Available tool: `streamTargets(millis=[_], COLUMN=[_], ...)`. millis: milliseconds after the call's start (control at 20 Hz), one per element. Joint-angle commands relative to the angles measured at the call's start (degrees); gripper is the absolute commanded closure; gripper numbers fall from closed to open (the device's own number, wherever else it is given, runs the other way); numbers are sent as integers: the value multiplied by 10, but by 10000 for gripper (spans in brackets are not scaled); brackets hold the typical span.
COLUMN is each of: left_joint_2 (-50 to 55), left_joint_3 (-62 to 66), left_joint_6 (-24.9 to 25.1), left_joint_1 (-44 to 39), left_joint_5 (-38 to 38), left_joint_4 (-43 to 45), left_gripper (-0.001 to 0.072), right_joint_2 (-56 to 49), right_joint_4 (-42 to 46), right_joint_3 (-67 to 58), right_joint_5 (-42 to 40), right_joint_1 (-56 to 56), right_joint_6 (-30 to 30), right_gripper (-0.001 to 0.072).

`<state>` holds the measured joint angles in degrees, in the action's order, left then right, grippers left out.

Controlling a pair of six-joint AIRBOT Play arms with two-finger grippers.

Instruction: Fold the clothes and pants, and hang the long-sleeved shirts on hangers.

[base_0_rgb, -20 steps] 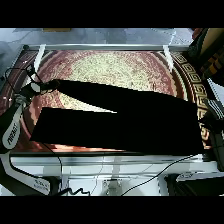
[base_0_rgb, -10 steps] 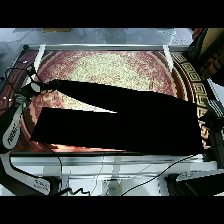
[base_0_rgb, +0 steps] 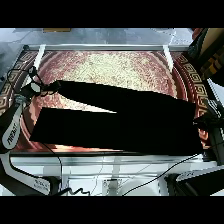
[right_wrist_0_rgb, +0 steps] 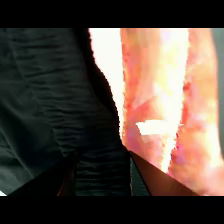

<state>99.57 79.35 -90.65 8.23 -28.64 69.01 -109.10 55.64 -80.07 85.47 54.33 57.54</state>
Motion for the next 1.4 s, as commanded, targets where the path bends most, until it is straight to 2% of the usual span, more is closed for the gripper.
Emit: streamTargets(millis=[0,50,100,200,250,300,400,450,800,850,900,950,1000,1100,1150,1200,1350], left_joint_2=[0,0,0,0,0,0,0,0,0,0,0,0,0,0,0,0,0], left_joint_3=[0,0,0,0,0,0,0,0,0,0,0,0,0,0,0,0,0], left_joint_6=[0,0,0,0,0,0,0,0,0,0,0,0,0,0,0,0,0], left_joint_1=[1,1,1,1,1,1,1,1,1,1,1,1,1,1,1,1,1], left_joint_5=[-27,-27,-27,-27,-27,-27,-27,-27,-27,-27,-27,-27,-27,-27,-27,-27,-27], left_joint_4=[0,0,0,0,0,0,0,0,0,0,0,0,0,0,0,0,0], left_gripper=[699,699,698,699,699,699,698,698,698,699,698,698,698,698,698,698,698], right_joint_2=[-2,-2,-2,-2,-2,-2,-2,-1,-14,-18,-20,-20,-20,-20,-20,-20,-21], right_joint_4=[7,25,45,73,78,78,78,78,70,62,56,57,58,66,75,83,89], right_joint_3=[-50,-70,-90,-126,-141,-153,-170,-171,-168,-160,-149,-139,-127,-103,-90,-76,-43], right_joint_5=[9,9,8,-3,-16,-24,-6,7,96,97,89,78,68,50,45,42,31], right_joint_1=[0,0,0,0,0,0,0,0,0,0,0,-1,-1,-1,-1,-1,-1], right_joint_6=[-17,-17,-16,-16,-15,-15,-16,-17,-25,-12,2,9,10,21,31,35,34], right_gripper=[149,94,86,94,140,255,611,696,695,672,501,430,391,243,145,113,116])
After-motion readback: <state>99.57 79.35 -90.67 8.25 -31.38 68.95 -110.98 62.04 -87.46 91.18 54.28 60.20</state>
